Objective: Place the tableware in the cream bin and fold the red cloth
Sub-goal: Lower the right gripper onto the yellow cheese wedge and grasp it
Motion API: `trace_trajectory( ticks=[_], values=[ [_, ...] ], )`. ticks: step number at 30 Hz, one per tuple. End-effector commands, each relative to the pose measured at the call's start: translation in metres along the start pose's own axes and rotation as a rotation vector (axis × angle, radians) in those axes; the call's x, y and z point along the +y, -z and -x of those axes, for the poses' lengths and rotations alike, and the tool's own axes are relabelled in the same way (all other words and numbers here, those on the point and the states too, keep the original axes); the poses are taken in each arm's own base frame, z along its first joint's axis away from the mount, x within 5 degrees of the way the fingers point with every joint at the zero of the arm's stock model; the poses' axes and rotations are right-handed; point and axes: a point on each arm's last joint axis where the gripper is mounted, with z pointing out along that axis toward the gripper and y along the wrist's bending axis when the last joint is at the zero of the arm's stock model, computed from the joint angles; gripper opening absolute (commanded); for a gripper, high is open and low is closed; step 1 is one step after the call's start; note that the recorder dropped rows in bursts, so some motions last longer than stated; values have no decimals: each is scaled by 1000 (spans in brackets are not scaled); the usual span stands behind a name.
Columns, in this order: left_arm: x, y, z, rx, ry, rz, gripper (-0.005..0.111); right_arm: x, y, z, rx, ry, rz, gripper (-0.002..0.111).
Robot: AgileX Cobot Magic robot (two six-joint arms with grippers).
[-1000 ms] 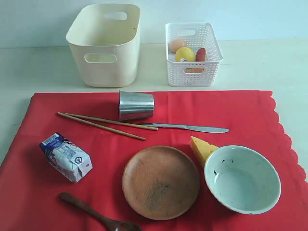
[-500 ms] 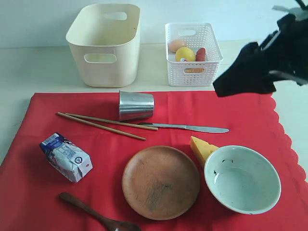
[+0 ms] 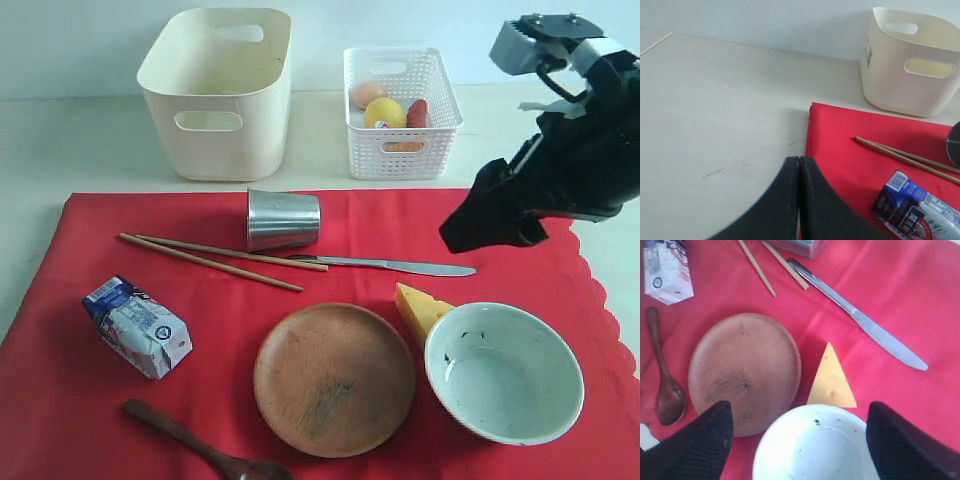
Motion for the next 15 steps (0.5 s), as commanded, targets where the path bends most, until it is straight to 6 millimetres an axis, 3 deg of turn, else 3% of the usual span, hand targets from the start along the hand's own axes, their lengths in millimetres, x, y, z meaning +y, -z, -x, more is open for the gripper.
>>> trace_trajectory(
  ticks=[1, 5, 8, 15],
  values=[
    [0, 0, 0, -10, -2, 1, 0, -13, -13, 18, 42, -4, -33, 70],
    [0, 0, 0, -10, -2, 1, 0, -17, -27, 31, 123, 36, -98, 70],
    [0, 0, 0, -10, -2, 1, 0, -8, -42, 40, 202, 79, -143, 70],
    [0, 0, 0, -10, -2, 1, 0, -1, -107, 51, 392, 108, -173, 70]
  ],
)
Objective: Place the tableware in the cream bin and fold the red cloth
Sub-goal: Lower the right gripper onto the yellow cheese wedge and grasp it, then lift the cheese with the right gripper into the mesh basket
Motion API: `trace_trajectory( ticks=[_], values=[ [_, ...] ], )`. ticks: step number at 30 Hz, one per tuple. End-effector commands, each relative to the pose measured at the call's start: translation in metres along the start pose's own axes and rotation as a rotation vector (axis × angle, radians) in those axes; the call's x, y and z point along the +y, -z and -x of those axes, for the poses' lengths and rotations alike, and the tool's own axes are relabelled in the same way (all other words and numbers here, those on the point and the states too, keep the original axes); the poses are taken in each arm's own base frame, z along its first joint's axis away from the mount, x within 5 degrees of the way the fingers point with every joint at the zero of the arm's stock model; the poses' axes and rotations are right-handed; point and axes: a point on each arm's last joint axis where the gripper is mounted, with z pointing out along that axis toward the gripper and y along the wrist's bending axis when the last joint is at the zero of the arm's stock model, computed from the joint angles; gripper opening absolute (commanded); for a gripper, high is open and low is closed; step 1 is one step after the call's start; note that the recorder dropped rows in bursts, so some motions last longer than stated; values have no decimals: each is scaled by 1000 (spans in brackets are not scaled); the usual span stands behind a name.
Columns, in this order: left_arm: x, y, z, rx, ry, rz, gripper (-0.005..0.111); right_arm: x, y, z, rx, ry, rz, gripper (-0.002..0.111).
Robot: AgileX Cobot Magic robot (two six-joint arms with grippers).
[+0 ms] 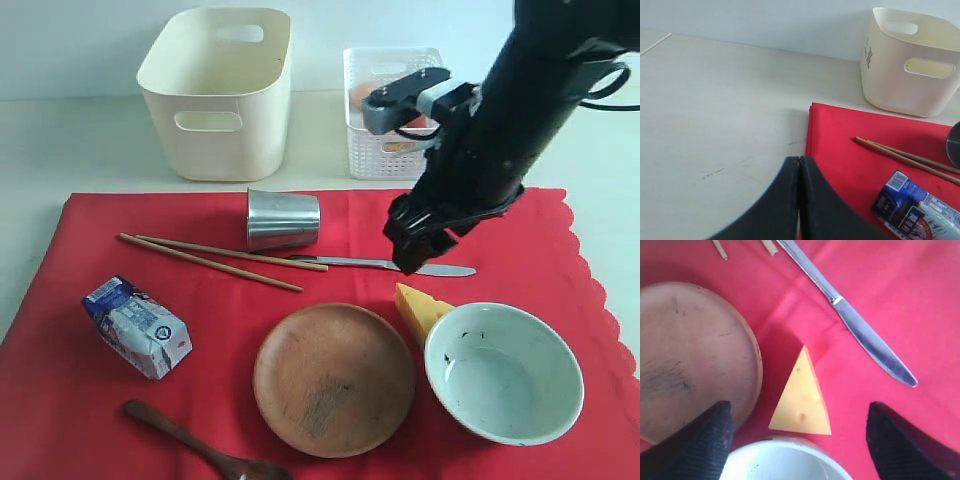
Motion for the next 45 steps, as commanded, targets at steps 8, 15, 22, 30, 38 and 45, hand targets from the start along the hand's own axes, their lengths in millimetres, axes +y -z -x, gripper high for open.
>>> trace_trajectory(
  ticks=[8, 15, 22, 30, 38, 45],
  values=[
    [0, 0, 0, -10, -2, 1, 0, -11, -64, 15, 202, -22, -36, 70],
    [0, 0, 0, -10, -2, 1, 0, -14, -85, 13, 250, -28, -27, 70],
    [0, 0, 0, -10, -2, 1, 0, -14, -91, 13, 255, -36, -20, 56],
    [0, 0, 0, -10, -2, 1, 0, -14, -92, 15, 230, -34, -24, 17],
    [0, 0, 0, -10, -2, 1, 0, -15, -92, 19, 184, -13, -32, 0],
    [0, 0, 0, -10, -2, 1, 0, -14, -78, 24, 118, -6, -47, 0]
  ],
)
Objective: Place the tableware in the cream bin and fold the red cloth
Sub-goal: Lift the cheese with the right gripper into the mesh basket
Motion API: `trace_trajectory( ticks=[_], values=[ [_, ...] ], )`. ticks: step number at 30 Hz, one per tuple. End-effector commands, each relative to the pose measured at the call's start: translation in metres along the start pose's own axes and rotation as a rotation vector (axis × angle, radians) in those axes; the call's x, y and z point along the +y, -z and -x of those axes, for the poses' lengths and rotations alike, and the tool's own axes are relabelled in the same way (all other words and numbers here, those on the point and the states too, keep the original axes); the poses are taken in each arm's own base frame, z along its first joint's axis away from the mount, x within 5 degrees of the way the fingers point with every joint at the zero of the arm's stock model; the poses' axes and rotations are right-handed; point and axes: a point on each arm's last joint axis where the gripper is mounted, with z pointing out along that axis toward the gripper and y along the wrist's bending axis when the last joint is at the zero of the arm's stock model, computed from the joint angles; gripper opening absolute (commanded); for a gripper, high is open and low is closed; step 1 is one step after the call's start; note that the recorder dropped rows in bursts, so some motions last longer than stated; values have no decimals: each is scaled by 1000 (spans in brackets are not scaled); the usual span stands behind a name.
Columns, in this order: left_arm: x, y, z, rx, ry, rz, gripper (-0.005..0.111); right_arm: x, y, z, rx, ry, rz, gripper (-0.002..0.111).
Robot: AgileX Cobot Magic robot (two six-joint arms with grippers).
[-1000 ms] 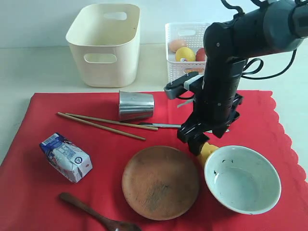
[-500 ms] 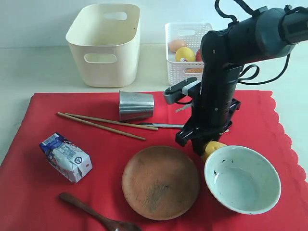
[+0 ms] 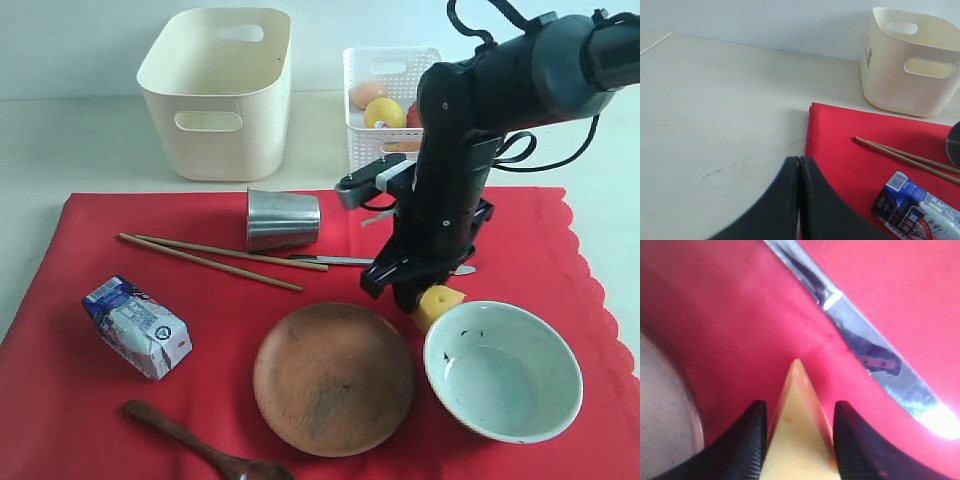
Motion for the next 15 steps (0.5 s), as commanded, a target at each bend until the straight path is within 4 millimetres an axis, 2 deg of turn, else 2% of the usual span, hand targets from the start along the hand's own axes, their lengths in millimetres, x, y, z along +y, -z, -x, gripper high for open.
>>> trace_trajectory(
  ticks=[1, 8, 10, 15],
  values=[
    [0, 0, 0, -10, -2, 1, 0, 1, 24, 5, -122, 18, -27, 0],
    [0, 0, 0, -10, -2, 1, 0, 5, 69, 0, -250, 43, -50, 0],
    [0, 0, 0, -10, -2, 1, 0, 6, 91, 2, -303, 48, -58, 0],
    [0, 0, 0, -10, -2, 1, 0, 8, 129, 13, -372, 56, -65, 0]
  ],
)
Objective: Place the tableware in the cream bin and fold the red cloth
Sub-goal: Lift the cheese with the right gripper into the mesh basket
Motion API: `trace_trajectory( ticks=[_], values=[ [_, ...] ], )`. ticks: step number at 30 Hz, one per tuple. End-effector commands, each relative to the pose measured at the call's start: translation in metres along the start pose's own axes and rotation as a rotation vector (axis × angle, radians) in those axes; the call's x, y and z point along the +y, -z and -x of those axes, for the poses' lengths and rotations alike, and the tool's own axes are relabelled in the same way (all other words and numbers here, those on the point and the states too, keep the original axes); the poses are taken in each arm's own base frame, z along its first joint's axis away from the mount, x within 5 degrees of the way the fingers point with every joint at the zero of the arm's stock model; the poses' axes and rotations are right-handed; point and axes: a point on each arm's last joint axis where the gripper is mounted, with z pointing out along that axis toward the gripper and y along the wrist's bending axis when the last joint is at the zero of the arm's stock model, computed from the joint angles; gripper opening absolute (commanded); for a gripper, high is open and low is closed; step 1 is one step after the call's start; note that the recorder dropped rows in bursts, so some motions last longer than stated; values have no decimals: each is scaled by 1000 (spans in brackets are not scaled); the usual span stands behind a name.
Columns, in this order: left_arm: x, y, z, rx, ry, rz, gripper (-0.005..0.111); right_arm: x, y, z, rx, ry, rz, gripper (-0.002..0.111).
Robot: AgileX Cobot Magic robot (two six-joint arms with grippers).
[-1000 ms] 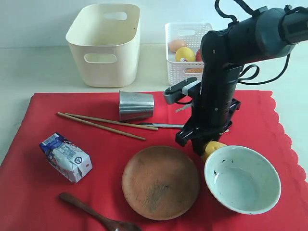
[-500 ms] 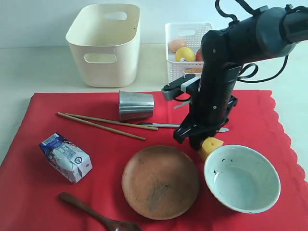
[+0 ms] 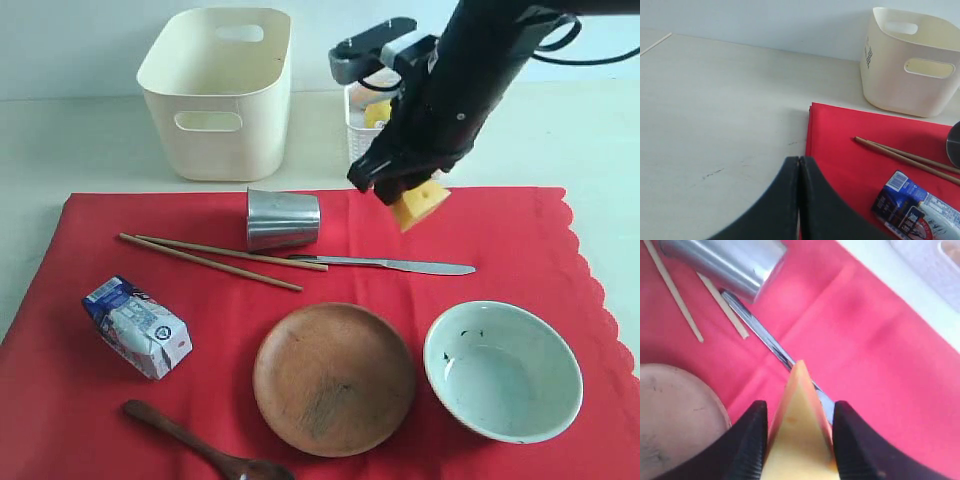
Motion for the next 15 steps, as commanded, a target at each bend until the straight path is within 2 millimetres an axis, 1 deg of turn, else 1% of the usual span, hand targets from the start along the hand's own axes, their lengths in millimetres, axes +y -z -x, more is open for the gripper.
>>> trace_trajectory(
  ticks=[1, 4, 8, 11, 15],
  values=[
    [0, 0, 0, -10, -2, 1, 0, -1, 28, 19, -77, 17, -13, 0],
    [0, 0, 0, -10, -2, 1, 0, -3, 42, 32, -145, 23, -33, 0],
    [0, 0, 0, -10, -2, 1, 0, -7, 53, 45, -228, 44, -78, 0],
    [0, 0, 0, -10, -2, 1, 0, -14, 55, 52, -268, 36, -98, 0],
    [0, 0, 0, -10, -2, 1, 0, -33, 50, 60, -290, -11, -113, 0]
  ],
)
